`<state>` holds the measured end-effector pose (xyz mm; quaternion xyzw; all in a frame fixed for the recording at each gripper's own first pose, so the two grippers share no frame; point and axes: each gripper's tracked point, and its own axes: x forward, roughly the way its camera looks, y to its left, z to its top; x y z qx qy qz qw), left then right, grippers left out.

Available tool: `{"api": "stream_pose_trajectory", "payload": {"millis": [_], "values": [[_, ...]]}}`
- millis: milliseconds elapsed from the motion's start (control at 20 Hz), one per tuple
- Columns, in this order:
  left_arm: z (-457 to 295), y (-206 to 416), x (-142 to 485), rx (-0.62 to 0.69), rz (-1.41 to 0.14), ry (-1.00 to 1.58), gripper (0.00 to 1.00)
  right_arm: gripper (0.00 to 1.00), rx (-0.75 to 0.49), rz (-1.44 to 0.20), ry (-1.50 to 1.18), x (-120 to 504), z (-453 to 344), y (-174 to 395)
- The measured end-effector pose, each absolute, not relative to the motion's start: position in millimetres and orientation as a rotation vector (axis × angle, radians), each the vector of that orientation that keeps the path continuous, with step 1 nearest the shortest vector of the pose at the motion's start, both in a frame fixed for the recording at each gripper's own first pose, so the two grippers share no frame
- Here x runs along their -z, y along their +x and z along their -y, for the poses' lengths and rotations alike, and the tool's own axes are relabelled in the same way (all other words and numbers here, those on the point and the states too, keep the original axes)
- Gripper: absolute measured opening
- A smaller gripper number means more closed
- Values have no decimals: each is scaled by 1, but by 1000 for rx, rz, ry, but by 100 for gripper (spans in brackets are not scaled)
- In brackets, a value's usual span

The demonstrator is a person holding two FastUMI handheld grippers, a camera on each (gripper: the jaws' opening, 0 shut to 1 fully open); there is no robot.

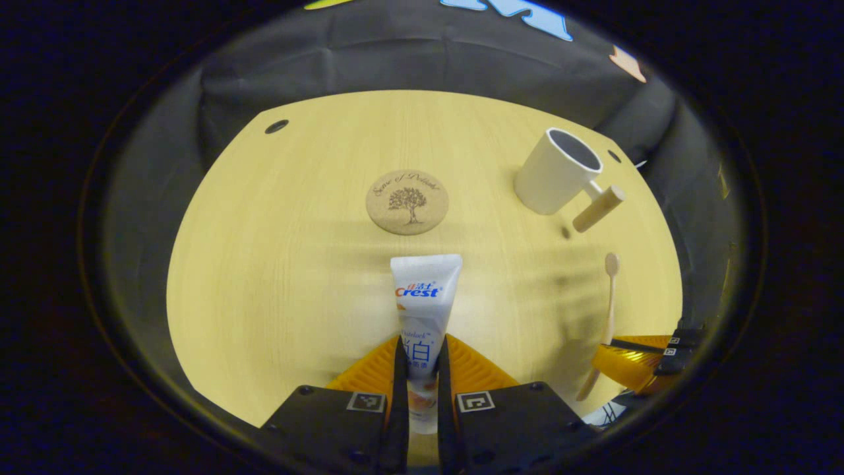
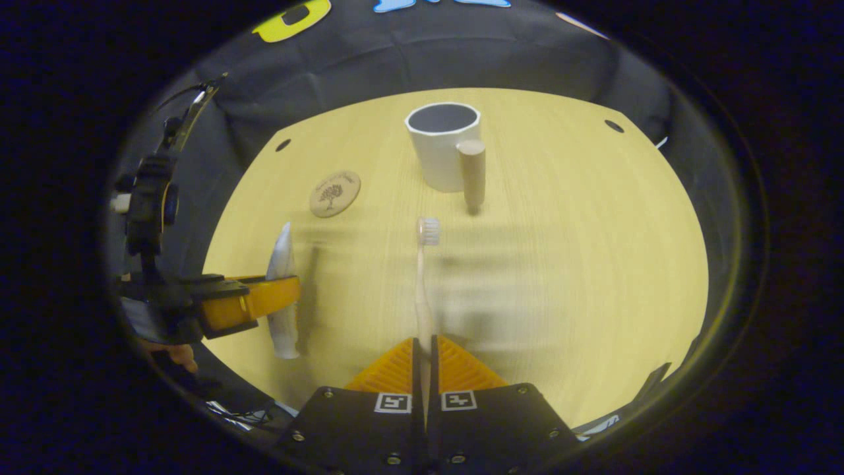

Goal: Put the toothbrush and toothpaste on the desktop into the cup, then pick up the cup and place it on the coaster on the desktop.

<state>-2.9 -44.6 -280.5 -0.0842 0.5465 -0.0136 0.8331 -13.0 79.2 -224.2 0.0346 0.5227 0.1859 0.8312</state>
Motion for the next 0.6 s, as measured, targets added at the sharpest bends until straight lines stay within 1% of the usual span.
{"api": "stream_pose_trajectory", "payload": {"millis": [200,250,350,450,600], "values": [[59,10,254,55,-1060,-196,24,2,-406,-955,102,196,-81,2],[62,15,247,61,-1030,-198,25,2,-408,-902,116,186,-83,8],[71,30,229,71,-952,-210,24,2,-407,-801,158,168,-84,25],[79,44,213,72,-889,-224,25,2,-415,-721,212,148,-86,43],[85,67,191,58,-806,-251,24,2,-432,-633,247,127,-79,74]]}}
